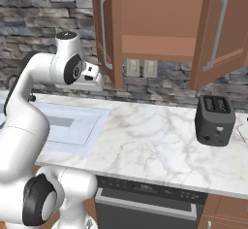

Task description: Close all open cabinet doors.

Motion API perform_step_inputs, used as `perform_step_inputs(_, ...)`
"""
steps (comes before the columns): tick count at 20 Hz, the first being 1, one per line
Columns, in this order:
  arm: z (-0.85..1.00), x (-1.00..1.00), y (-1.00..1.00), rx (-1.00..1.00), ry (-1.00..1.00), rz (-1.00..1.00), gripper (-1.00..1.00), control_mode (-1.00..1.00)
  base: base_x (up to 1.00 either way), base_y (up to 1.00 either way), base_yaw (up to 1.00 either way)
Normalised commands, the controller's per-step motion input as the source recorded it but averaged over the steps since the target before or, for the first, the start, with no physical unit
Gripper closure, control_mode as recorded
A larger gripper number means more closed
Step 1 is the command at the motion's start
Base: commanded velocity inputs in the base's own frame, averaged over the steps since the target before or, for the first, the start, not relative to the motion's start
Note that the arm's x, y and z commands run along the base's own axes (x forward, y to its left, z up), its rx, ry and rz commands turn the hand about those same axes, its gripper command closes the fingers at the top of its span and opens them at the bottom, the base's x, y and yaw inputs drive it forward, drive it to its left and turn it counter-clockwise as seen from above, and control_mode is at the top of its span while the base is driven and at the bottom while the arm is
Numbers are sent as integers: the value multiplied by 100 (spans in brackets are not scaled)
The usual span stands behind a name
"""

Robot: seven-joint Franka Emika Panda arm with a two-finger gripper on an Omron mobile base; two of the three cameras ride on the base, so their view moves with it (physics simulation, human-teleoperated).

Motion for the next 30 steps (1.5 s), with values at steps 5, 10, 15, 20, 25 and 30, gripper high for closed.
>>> perform_step_inputs(5, 0, -21, 0, 0, 0, 0, -100, -100, 0, 0, 0)
perform_step_inputs(10, 0, -48, 0, 0, -6, 0, -100, -100, 0, 0, 0)
perform_step_inputs(15, 1, -41, -16, 0, -21, 0, -100, -100, 0, 0, 0)
perform_step_inputs(20, 23, -71, -5, 0, -27, 0, -100, -100, 0, 0, 0)
perform_step_inputs(25, 55, -62, -4, -3, -21, -1, -100, -100, 0, 0, 0)
perform_step_inputs(30, 75, -46, -12, -4, -3, -3, -100, -100, 0, 0, 0)
